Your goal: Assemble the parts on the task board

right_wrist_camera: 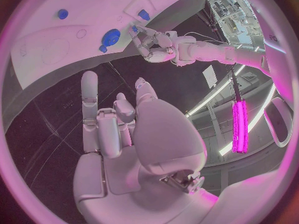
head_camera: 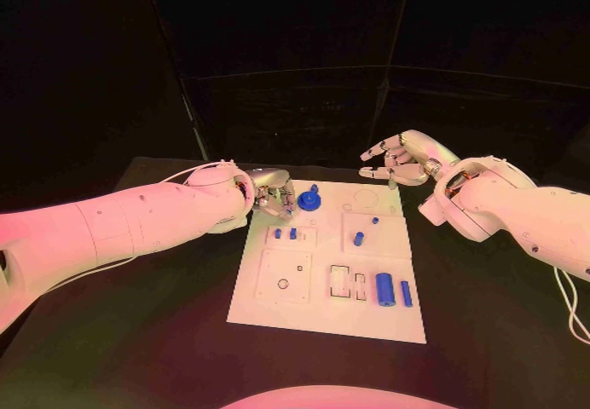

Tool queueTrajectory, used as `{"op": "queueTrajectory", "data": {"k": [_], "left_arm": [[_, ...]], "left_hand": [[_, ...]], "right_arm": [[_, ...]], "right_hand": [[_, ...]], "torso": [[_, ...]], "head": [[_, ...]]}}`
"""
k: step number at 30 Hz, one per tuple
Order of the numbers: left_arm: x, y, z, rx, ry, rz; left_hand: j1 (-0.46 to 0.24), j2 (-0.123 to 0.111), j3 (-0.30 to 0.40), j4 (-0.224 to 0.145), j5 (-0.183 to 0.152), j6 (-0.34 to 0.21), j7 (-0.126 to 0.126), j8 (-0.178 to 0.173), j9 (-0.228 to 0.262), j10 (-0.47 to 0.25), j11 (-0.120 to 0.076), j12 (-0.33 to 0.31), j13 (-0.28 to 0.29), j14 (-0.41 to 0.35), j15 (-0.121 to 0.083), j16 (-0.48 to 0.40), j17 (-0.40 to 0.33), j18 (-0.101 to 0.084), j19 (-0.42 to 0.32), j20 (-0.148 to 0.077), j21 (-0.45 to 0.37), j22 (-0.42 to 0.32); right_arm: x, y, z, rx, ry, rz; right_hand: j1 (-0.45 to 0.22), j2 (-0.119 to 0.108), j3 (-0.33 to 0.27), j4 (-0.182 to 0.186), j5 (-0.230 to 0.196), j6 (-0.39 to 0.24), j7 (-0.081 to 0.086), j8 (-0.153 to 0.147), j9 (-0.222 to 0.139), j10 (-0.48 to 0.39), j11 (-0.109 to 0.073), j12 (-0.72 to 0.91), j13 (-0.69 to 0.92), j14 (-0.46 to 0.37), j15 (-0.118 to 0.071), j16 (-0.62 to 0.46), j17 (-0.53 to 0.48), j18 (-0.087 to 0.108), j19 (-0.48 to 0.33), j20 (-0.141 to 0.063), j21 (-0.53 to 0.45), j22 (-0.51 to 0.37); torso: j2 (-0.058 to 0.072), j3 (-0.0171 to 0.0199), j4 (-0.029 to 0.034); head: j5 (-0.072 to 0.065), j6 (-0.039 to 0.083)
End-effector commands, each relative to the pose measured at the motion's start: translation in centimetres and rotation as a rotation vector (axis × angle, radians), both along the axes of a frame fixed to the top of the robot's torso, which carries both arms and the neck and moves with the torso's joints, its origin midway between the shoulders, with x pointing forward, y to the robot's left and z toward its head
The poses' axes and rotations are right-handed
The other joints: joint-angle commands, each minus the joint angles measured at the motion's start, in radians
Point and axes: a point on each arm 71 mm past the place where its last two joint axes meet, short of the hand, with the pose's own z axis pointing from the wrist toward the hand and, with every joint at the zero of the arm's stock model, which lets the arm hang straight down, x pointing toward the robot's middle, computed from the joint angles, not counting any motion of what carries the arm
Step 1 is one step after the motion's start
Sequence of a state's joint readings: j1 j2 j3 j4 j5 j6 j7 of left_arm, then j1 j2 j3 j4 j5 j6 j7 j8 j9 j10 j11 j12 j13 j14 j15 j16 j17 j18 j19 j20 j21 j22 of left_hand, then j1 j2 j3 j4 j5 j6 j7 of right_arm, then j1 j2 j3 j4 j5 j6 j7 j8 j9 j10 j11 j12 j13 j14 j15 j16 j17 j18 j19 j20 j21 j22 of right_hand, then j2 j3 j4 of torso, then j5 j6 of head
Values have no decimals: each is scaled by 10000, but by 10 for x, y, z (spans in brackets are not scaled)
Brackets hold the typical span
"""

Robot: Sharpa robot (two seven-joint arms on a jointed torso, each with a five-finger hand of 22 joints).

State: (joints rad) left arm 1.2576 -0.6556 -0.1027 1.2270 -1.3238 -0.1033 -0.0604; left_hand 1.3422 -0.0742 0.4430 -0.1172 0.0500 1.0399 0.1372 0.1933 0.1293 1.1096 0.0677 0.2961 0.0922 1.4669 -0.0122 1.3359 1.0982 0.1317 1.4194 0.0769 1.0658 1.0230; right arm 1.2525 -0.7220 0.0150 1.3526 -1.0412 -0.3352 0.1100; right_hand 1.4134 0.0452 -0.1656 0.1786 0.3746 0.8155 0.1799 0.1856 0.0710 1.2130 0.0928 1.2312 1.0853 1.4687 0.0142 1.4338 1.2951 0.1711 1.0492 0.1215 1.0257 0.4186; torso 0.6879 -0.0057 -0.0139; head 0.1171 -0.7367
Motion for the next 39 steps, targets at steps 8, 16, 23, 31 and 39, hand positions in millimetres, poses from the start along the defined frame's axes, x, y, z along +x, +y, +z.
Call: {"op": "queueTrajectory", "data": {"k": [8,16,23,31,39], "left_arm": [[-1,-5,-3,96,275,-157],[-1,-6,-4,147,387,-196],[-2,-6,-5,210,489,-194],[-2,-7,-6,181,519,-164],[-2,-6,-6,170,552,-103]], "left_hand": [[-27,-85,35,-3,-29,51,1,-50,-17,69,10,-74,-19,180,-56,-39,-14,-177,28,28,62,7],[-35,-87,36,-1,-29,55,0,-53,-19,74,10,-79,-22,181,-56,-35,-7,-177,27,28,64,11],[-43,-80,44,1,-28,78,-5,-54,-20,99,4,-84,-25,184,-58,-28,2,-177,22,28,63,13],[-55,-91,41,1,-29,86,-6,-60,-24,110,3,-91,-29,179,-60,-39,-21,-171,10,28,39,-10],[-203,-289,6,-10,-33,-256,90,-345,-157,-145,114,-352,-147,131,10,-109,-157,-164,-61,61,-62,-92]], "right_arm": [[0,0,1,41,-33,79],[0,0,2,41,-32,78],[0,0,2,41,-34,74],[0,0,2,40,-32,71],[0,0,1,39,-35,65]], "right_hand": [[27,85,-7,33,40,-85,5,65,-5,-23,-13,46,15,347,-19,7,20,142,52,-37,-47,-18],[27,85,-7,33,40,-85,5,65,-5,-23,-13,46,15,347,-19,7,20,142,52,-37,-47,-18],[27,85,-7,33,40,-85,5,65,-5,-23,-13,46,15,347,-19,7,20,142,52,-37,-47,-18],[27,85,-7,33,40,-85,5,65,-5,-23,-13,46,15,347,-19,7,20,142,52,-37,-47,-18],[27,85,-7,33,40,-85,5,65,-5,-23,-13,46,15,347,-19,7,20,142,52,-37,-47,-18]], "torso": [[-2,3,1],[-5,7,9],[3,0,-2],[3,0,8],[-3,1,4]], "head": [[-10,-36],[-12,-56],[-4,-65],[-20,-85],[-20,-99]]}}
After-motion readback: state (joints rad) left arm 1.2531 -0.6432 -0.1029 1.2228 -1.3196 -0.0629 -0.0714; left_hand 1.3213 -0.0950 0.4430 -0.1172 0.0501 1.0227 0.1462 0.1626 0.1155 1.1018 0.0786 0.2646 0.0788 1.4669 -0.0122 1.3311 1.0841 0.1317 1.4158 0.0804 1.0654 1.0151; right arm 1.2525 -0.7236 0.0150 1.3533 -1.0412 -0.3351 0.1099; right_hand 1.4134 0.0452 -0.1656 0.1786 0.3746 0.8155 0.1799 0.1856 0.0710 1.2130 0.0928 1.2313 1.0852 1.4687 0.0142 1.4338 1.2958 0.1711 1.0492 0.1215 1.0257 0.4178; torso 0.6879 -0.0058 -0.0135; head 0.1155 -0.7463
